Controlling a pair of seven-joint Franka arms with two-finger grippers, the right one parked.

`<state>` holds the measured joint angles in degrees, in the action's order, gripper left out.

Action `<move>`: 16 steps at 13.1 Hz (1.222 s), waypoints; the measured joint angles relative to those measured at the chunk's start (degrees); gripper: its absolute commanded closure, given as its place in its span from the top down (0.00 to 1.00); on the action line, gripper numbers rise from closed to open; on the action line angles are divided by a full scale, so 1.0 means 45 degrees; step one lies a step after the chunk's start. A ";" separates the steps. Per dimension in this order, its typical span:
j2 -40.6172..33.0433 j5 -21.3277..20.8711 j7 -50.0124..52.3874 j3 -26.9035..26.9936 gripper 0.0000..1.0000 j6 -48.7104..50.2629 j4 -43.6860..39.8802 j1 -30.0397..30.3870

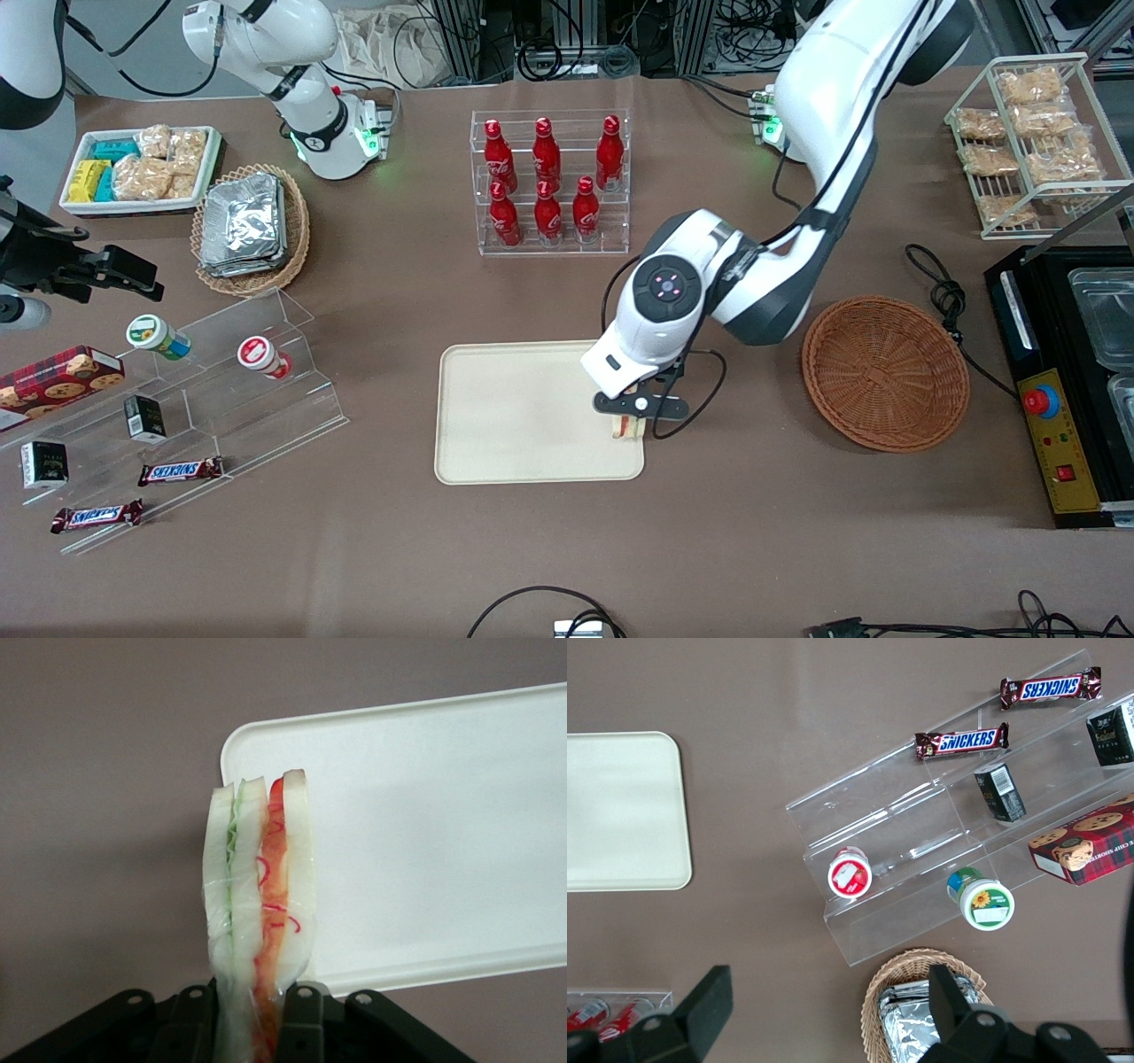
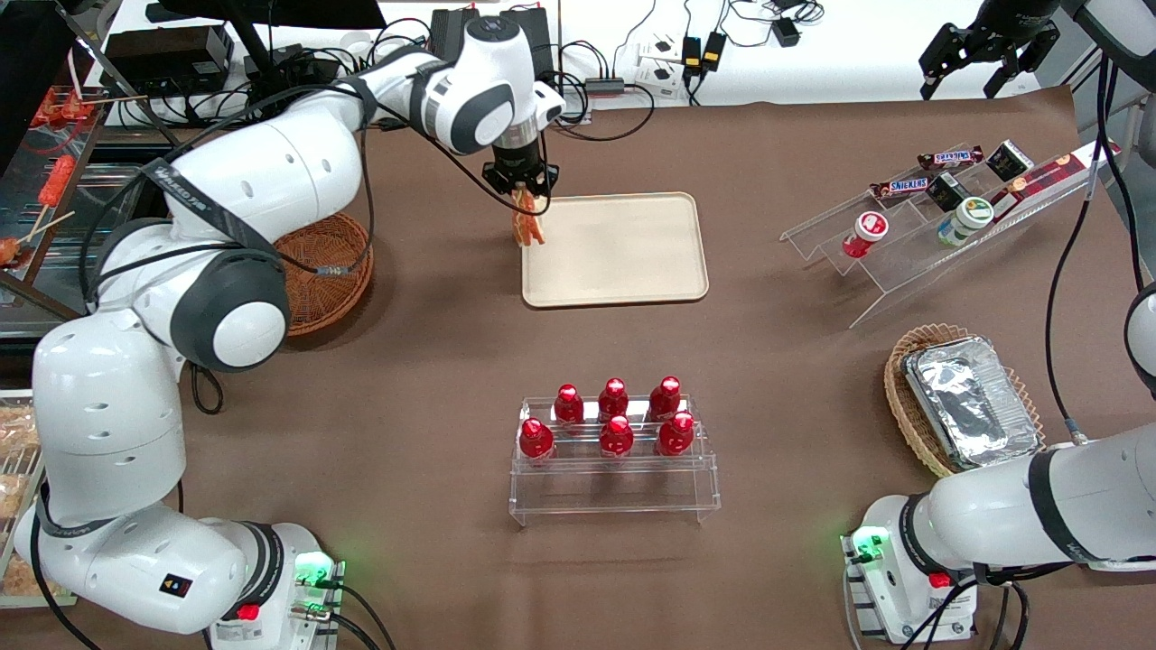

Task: Place sandwich from basket to tray
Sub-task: 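Carry the held sandwich from the basket over the white tray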

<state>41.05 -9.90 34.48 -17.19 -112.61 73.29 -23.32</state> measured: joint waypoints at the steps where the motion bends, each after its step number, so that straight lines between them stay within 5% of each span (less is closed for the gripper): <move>1: 0.0241 -0.0053 0.0139 0.0001 0.01 -0.0235 -0.0012 -0.0085; 12: 0.1992 -0.0790 0.0604 0.0009 0.07 -0.2270 -0.0061 -0.0532; 16: 0.2202 -0.1012 0.0983 0.0021 0.34 -0.2312 -0.0072 -0.0583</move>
<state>50.96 -14.46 38.90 -17.10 -123.02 72.96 -25.94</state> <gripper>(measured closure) 0.797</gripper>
